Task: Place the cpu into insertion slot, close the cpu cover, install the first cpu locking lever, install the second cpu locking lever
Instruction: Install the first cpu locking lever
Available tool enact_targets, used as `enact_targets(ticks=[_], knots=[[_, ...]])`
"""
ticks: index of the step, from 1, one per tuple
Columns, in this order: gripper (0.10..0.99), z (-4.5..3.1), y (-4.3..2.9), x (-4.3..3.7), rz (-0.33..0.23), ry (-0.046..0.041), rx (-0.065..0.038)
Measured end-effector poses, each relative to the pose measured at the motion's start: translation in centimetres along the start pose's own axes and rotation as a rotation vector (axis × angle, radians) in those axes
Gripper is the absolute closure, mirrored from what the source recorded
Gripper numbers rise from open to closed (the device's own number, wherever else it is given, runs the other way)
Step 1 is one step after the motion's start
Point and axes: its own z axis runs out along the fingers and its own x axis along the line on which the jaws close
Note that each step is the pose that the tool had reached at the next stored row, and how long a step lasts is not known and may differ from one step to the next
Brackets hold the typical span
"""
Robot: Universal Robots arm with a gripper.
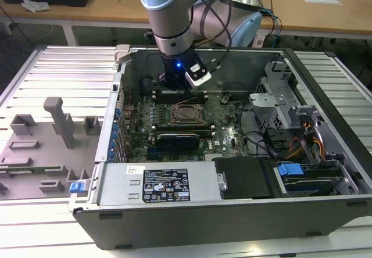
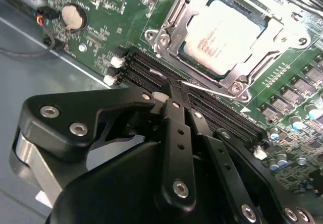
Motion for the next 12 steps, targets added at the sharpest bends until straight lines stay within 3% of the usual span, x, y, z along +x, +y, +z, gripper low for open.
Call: enact_targets(ticks=[1,4,12], knots=[[0.980,0.13,-0.03,0.03,0.033,-0.0058,0.008],[0.980,0.36,-0.01,0.09,0.067,-0.0119,0.017],[0.980,0.72,0.31,0.19,0.125,-0.0225,0.031]])
